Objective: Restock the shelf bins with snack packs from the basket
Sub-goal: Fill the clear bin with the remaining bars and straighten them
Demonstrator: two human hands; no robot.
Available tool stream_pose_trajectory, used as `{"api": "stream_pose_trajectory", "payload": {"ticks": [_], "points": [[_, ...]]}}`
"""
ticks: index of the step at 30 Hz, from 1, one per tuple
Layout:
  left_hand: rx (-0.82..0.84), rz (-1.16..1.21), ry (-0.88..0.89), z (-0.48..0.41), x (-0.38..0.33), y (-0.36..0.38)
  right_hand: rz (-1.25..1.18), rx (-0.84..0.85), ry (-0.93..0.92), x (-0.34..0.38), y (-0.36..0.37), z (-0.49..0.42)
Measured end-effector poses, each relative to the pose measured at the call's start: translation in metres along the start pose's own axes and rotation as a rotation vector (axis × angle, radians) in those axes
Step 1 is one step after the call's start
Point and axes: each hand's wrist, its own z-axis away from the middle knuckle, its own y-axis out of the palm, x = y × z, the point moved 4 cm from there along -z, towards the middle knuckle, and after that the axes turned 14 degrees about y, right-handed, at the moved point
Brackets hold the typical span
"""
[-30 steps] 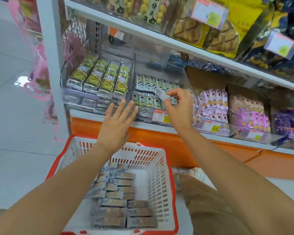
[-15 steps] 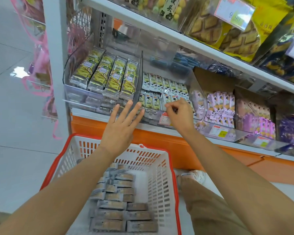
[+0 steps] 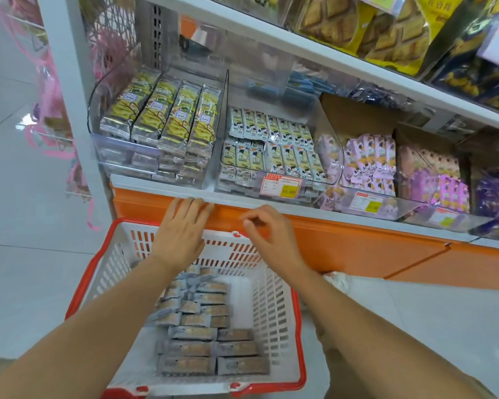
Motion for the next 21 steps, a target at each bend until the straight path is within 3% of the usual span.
{"api": "stream_pose_trajectory", "payload": {"ticks": [3, 8, 12, 18, 21], "points": [[0.165, 0.023, -0.074, 0.012, 0.007, 0.024, 0.066, 0.194, 0.095, -0.039, 0.042, 0.022], [0.263, 0.051, -0.112, 0.027, 0.019, 0.055, 0.212, 0.555, 0.298, -0.100, 0.104, 0.059], [0.364, 0.036, -0.119, 0.032, 0.024, 0.078, 0.254, 0.693, 0.477, -0.141, 0.135, 0.086], [0.291, 0.110, -0.088, 0.036, 0.023, 0.100, 0.279, 0.862, 0.671, -0.182, 0.158, 0.115], [0.245, 0.121, -0.102, 0.038, 0.022, 0.105, 0.372, 0.969, 0.638, -0.197, 0.166, 0.124]]}}
